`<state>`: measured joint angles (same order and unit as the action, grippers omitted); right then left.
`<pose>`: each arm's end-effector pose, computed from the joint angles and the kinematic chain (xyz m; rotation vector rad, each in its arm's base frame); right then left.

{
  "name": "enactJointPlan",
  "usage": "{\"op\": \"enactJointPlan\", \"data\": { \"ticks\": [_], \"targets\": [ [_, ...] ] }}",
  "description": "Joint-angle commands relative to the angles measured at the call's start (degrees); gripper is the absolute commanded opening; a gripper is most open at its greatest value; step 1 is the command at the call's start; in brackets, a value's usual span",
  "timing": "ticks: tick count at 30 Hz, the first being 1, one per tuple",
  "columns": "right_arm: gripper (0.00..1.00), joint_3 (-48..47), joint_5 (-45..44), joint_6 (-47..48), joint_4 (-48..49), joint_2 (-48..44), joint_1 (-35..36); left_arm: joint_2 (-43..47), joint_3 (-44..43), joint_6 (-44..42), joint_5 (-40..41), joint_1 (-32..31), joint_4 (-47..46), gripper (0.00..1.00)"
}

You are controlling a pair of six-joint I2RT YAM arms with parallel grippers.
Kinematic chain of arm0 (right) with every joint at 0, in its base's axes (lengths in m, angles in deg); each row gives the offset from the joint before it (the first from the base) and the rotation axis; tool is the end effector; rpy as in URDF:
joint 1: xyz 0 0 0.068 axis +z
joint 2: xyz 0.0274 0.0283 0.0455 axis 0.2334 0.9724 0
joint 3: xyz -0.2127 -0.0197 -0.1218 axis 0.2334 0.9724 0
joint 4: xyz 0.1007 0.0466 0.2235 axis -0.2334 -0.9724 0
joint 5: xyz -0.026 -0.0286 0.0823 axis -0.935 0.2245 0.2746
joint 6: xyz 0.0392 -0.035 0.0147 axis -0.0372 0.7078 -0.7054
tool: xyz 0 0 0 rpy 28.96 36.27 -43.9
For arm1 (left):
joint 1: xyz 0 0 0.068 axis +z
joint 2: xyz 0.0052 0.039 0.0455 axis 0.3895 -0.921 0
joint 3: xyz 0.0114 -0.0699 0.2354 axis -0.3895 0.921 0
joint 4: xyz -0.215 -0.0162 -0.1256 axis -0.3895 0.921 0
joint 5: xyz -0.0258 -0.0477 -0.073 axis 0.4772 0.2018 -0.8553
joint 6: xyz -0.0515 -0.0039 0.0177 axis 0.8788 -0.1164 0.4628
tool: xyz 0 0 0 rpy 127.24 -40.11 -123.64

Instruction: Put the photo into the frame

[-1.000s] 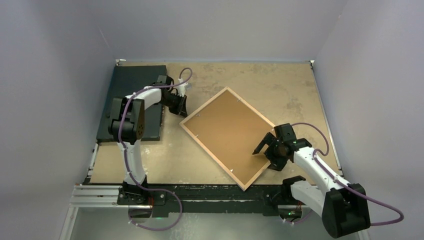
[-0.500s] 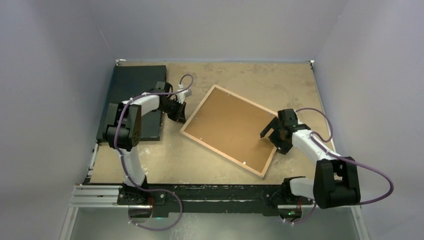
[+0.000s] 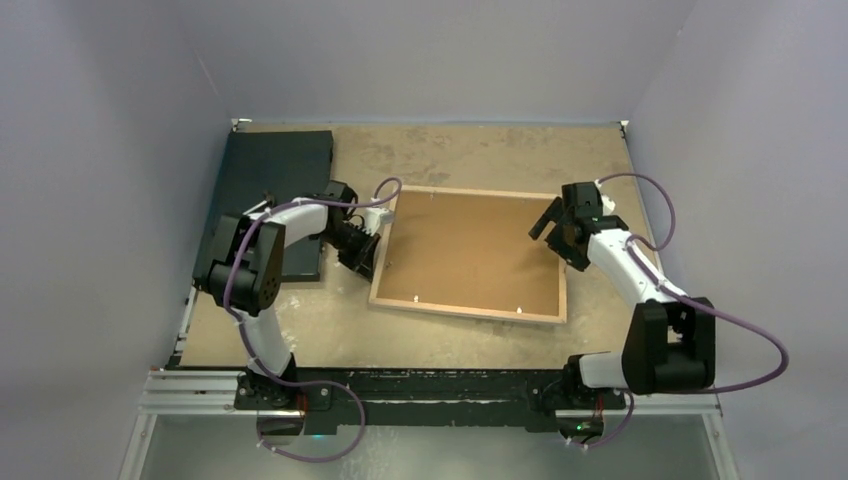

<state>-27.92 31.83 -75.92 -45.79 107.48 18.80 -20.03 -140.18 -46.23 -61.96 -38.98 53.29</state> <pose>0.2685 0.0180 0.2121 0.8511 2.2950 0.1304 0.2928 -0.1062 0.1239 0.8996 2.7119 -0.9038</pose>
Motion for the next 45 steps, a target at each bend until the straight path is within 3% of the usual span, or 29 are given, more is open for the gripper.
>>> {"op": "enactJointPlan", "data": {
  "ticks": [1, 8, 11, 17, 21, 28, 36, 45],
  "targets": [
    [0.99, 0.78, 6.62, -1.05, -0.65, 2.98, 1.38, 0.36, -1.96, -0.8, -1.34, 2.0, 1.29, 0.02],
    [0.99, 5.31, 10.54, -2.54, 2.07, 2.29, 1.38, 0.27, -4.49, -1.02, -2.39, 3.92, 1.99, 0.02],
    [0.99, 2.67, 7.4, -1.09, 1.79, 0.74, 1.7, 0.8, -5.42, -1.29, -2.27, 4.52, 2.98, 0.02],
    [0.99, 0.26, 12.32, -6.09, 11.45, -3.85, 12.69, 2.15, -7.13, -1.28, -7.74, 6.73, 5.18, 0.08],
    [0.99, 0.86, 16.57, -12.45, 21.72, 1.64, 22.55, 1.5, -6.13, -1.76, -13.01, 6.73, 5.95, 0.19],
    [0.94, -0.43, 21.17, -20.66, 38.88, 14.53, 31.8, -0.83, -3.42, -2.34, -13.54, 6.74, 4.01, 0.17],
    [0.85, -5.33, 20.98, -21.15, 44.38, 23.78, 37.63, -2.77, -2.4, -2.31, -13.76, 6.71, 2.1, 0.1],
    [0.77, -5.51, 21.42, -21.36, 51.4, 29.96, 41.19, -4.16, -1.81, -2.43, -14.31, 6.71, 0.91, 0.1]
  ]
}}
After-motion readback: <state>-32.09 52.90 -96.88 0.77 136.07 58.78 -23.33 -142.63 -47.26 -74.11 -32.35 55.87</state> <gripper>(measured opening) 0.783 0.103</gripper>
